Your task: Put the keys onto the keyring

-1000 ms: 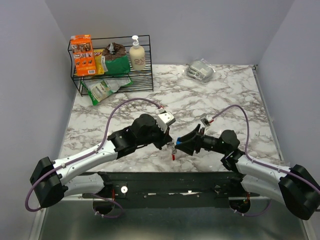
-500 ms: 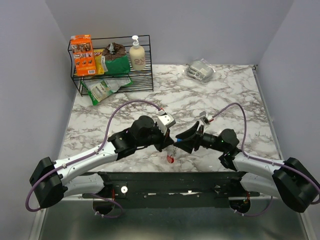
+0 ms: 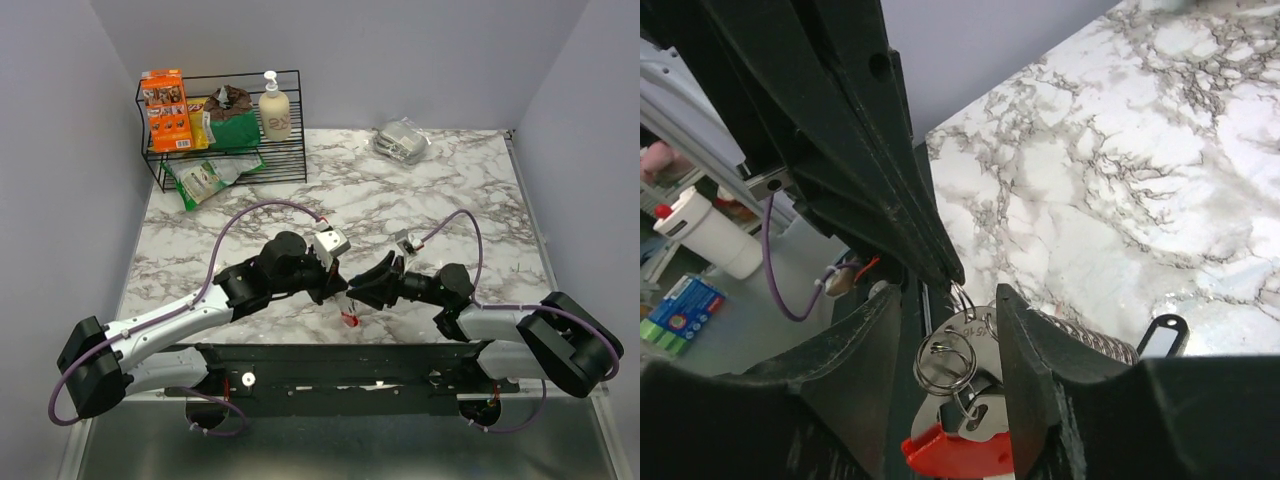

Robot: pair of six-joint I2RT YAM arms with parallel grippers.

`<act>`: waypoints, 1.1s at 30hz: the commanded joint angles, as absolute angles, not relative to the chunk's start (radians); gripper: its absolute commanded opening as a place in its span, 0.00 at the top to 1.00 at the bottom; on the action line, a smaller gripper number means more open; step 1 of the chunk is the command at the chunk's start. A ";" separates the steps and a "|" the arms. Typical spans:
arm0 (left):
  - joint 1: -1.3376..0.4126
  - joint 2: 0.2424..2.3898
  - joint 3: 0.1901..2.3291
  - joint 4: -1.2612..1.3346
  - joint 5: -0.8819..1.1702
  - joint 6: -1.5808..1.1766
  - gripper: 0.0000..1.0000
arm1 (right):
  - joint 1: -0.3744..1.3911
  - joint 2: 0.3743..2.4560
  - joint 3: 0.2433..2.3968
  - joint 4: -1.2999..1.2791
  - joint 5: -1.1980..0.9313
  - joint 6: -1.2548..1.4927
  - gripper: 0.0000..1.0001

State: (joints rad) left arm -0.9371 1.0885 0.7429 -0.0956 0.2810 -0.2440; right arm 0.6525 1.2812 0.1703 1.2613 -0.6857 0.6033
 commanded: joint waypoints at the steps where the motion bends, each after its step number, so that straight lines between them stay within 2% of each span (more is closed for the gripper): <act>1: -0.934 1.055 0.735 -0.089 0.308 -0.225 1.00 | 0.650 1.270 0.155 1.397 -0.722 0.589 0.54; 2: -0.934 1.051 0.736 -0.090 0.310 -0.222 1.00 | 0.649 1.269 0.155 1.397 -0.726 0.589 0.57; 7: -0.934 1.043 0.739 -0.091 0.331 -0.224 1.00 | 0.650 1.287 0.173 1.399 -0.770 0.586 0.61; 11: -0.934 1.046 0.750 -0.094 0.348 -0.224 1.00 | 0.649 1.316 0.187 1.427 -0.802 0.603 0.77; 13: -0.934 1.045 0.752 -0.092 0.356 -0.222 1.00 | 0.649 1.327 0.189 1.440 -0.808 0.614 0.80; 16: -0.934 1.043 0.752 -0.092 0.373 -0.224 1.00 | 0.649 1.328 0.193 1.456 -0.819 0.627 1.00; 22: -0.934 1.019 0.752 -0.103 0.365 -0.222 1.00 | 0.649 1.289 0.202 1.424 -0.842 0.634 1.00; 26: -0.934 1.006 0.762 -0.118 0.388 -0.213 1.00 | 0.649 1.203 0.230 1.309 -0.853 0.595 1.00; 29: -0.933 1.020 0.784 -0.155 0.435 -0.192 1.00 | 0.650 1.143 0.259 1.134 -0.861 0.523 1.00; 33: -0.934 1.040 0.808 -0.228 0.475 -0.157 0.99 | 0.649 1.028 0.366 0.771 -0.877 0.401 1.00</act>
